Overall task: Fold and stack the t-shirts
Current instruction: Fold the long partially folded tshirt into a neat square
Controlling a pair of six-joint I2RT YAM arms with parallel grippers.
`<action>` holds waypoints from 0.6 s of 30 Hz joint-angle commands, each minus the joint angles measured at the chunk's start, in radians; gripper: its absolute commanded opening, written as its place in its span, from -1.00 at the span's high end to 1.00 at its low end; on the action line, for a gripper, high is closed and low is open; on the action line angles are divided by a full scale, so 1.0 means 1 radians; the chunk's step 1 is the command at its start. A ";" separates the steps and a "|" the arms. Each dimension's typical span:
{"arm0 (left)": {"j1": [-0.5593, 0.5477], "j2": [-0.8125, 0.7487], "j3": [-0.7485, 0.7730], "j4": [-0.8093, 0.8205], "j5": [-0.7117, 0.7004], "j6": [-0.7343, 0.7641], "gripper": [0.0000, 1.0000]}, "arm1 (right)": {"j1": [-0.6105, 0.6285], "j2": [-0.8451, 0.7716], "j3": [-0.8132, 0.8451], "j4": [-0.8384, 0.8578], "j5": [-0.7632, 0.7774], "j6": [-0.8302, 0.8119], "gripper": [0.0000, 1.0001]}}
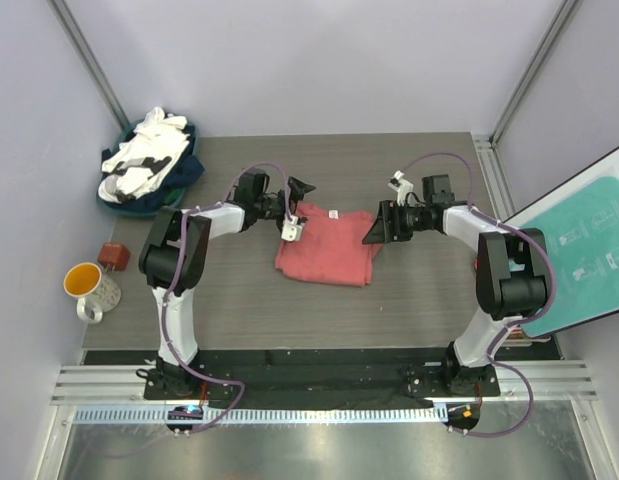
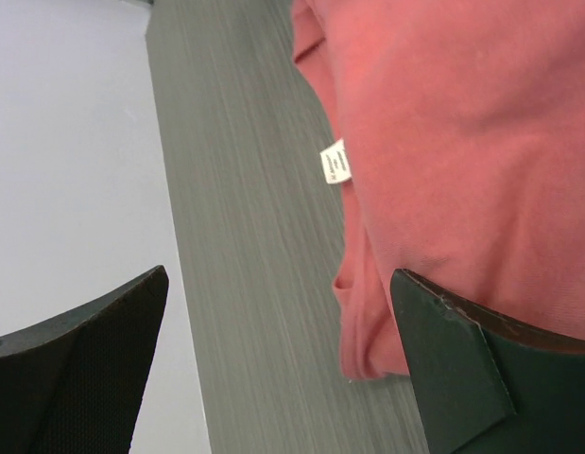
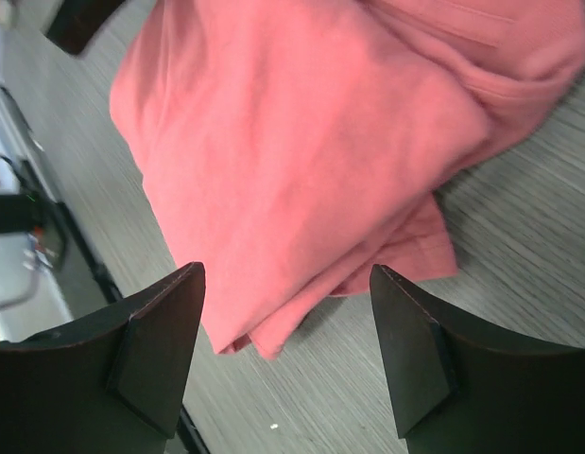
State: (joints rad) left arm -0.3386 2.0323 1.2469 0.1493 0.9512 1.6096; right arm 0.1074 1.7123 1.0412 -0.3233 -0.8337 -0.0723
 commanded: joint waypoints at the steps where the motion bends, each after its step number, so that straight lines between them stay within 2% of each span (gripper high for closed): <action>1: -0.005 0.052 0.034 0.070 -0.043 0.137 -1.00 | -0.049 0.041 -0.004 0.138 -0.123 0.196 -0.51; 4: -0.011 0.095 0.043 0.166 -0.078 0.125 -1.00 | -0.054 0.063 0.002 0.141 -0.123 0.206 -0.51; 8: -0.016 0.150 0.060 0.376 -0.155 0.055 -1.00 | -0.057 0.066 -0.010 0.127 -0.139 0.201 -0.51; 9: -0.019 0.161 0.062 0.486 -0.202 0.021 -1.00 | -0.055 0.060 -0.018 0.124 -0.139 0.197 -0.51; 11: -0.031 0.201 0.078 0.605 -0.251 -0.005 -1.00 | -0.055 0.053 -0.043 0.115 -0.139 0.187 -0.51; 12: -0.036 0.216 0.085 0.727 -0.281 -0.037 -1.00 | -0.057 0.043 -0.050 0.109 -0.137 0.181 -0.51; 15: -0.049 0.236 0.100 0.910 -0.301 -0.132 -1.00 | -0.055 0.020 -0.079 0.096 -0.130 0.170 -0.51; 18: -0.063 0.194 0.071 0.940 -0.279 -0.160 -1.00 | -0.055 0.006 -0.108 0.096 -0.119 0.169 -0.51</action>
State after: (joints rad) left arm -0.3847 2.2776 1.3106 0.8074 0.6880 1.5482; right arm 0.0483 1.7859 0.9577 -0.2283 -0.9409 0.1040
